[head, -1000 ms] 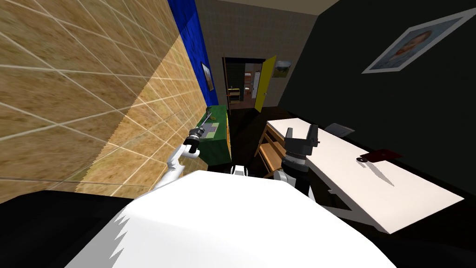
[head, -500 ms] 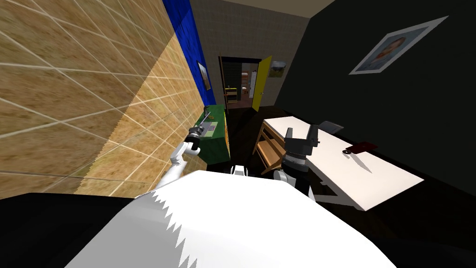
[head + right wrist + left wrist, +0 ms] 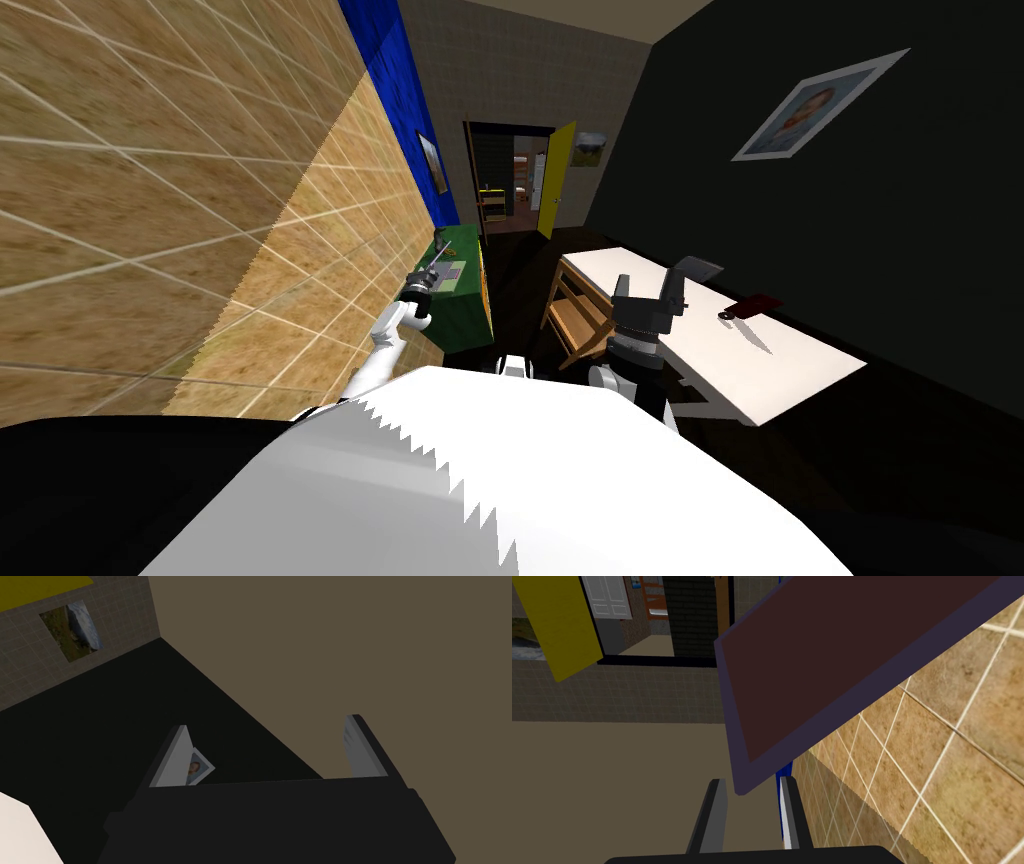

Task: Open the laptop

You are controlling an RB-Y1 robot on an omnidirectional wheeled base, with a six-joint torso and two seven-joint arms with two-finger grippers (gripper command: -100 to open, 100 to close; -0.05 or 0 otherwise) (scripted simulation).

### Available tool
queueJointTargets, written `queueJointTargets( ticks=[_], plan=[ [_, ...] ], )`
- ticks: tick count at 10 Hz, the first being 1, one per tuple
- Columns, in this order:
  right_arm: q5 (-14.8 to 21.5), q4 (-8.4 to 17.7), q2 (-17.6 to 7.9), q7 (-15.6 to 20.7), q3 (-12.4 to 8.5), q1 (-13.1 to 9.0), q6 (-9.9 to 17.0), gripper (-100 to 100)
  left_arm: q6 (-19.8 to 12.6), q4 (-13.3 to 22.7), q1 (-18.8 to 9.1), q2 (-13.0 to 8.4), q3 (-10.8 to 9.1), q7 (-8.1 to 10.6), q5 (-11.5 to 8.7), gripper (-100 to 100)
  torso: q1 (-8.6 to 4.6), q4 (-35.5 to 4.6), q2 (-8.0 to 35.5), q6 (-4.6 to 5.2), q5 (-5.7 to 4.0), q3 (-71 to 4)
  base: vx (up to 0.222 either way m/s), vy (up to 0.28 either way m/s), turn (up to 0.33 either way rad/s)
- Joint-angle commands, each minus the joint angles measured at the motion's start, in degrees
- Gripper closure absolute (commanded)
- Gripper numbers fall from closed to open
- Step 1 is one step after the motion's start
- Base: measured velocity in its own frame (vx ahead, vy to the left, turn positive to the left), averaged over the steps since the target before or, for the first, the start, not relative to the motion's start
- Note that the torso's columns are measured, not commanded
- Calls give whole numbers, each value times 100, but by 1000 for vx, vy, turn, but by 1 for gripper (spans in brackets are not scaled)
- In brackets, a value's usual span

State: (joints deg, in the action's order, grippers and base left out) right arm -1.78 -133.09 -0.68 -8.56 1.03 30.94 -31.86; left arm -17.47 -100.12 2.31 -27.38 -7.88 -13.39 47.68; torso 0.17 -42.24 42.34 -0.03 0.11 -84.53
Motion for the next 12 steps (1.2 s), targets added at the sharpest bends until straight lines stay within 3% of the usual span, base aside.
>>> queueJointTargets(
  ticks=[1,2,3,5,6,7,9,10,11,12],
  plan=[
    [0,0,0,0,0,1,0,0,57,448,-63,26,-30,36,177,100,1,2,-7,-19,-1,-3,-14,-15,3],
    [0,0,0,0,0,1,0,0,191,606,-396,72,-136,165,424,100,22,16,-26,-31,12,-15,-91,-39,-152],
    [0,0,0,0,0,0,0,0,191,774,-441,72,-136,165,577,100,10,4,-9,-2,4,-9,-114,-33,-98],
    [0,0,0,0,0,1,0,0,191,1065,-441,72,-136,165,610,100,-2,12,-7,-18,6,-3,-26,-4,-22],
    [0,0,0,0,0,1,0,0,325,1230,-767,119,-243,294,847,100,24,18,-23,-33,14,-13,-97,-36,-130],
    [0,0,0,0,0,0,0,0,325,1401,-820,119,-243,294,1014,100,12,4,-4,-3,6,-5,-112,-33,-113],
    [0,0,0,0,0,1,0,0,325,1677,-820,119,-243,294,1043,100,-7,6,-2,-19,1,0,-22,-6,-23],
    [0,0,0,0,0,2,0,0,460,1870,-1155,165,-349,423,1310,100,13,14,-13,-32,11,-7,-88,-35,-121],
    [0,0,0,0,0,0,0,0,460,2046,-1199,165,-349,423,1459,100,2,-1,5,-2,1,1,-120,-36,-111],
    [0,0,0,0,0,0,0,0,460,2187,-1199,165,-349,423,1476,100,-18,-2,14,3,-4,9,-54,-13,-43]
  ],
)
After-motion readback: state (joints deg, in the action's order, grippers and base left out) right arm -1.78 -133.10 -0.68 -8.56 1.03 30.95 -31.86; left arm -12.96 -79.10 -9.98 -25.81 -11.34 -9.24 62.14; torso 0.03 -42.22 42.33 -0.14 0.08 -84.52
